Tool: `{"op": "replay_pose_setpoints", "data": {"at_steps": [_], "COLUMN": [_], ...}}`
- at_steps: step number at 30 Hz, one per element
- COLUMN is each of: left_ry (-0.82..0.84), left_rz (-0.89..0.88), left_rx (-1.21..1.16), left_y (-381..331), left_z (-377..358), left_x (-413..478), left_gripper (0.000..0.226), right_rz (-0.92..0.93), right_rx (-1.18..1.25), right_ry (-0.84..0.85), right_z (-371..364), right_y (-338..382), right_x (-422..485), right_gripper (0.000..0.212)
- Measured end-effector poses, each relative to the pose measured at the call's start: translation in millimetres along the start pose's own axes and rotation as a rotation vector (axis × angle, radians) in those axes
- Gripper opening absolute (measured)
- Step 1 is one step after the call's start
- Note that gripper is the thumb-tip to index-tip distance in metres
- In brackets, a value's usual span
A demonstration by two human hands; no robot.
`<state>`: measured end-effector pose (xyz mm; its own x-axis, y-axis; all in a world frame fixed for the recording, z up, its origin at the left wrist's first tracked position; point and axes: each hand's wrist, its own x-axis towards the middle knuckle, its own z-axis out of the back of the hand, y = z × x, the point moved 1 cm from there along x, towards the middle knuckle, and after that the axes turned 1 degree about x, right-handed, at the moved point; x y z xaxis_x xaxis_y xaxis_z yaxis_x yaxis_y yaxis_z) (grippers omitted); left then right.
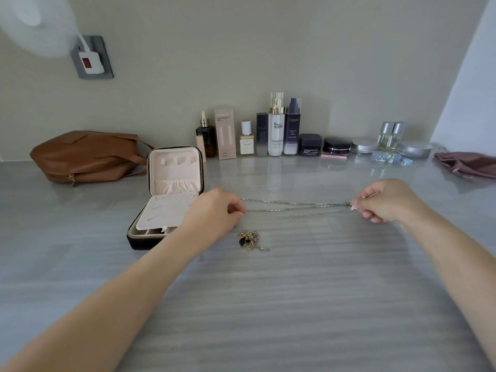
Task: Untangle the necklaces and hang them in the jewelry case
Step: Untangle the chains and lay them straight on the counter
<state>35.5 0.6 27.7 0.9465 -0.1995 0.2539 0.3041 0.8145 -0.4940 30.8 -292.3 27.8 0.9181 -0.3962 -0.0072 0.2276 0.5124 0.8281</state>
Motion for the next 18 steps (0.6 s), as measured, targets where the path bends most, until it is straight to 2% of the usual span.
{"op": "replay_pose_setpoints", "data": {"at_steps": [4,13,18], "left_ry": [-0.004,-0.044,-0.128], "left_rz": [-0.014,-0.010,0.034], "left_rx": [0.044,-0.066,-0.112], "left_y": [0.7,0.3,1.7], "left_z": [-0.8,5.4,7.9], "left_x": [0.0,-0.7,-0.9], "left_gripper": [0.008,0.005,0.006], "right_rz": [-0.013,-0.041,-0.046], "right_rx": [0.011,0.011,0.025], "right_ry": [0.018,0.035,0.035], "right_z": [0.4,6.7,6.3], "right_y": [-1.9,-2.3,-3.0], "right_x": [2.1,1.9,3.4], "right_gripper": [0.018,0.009,0.017]}}
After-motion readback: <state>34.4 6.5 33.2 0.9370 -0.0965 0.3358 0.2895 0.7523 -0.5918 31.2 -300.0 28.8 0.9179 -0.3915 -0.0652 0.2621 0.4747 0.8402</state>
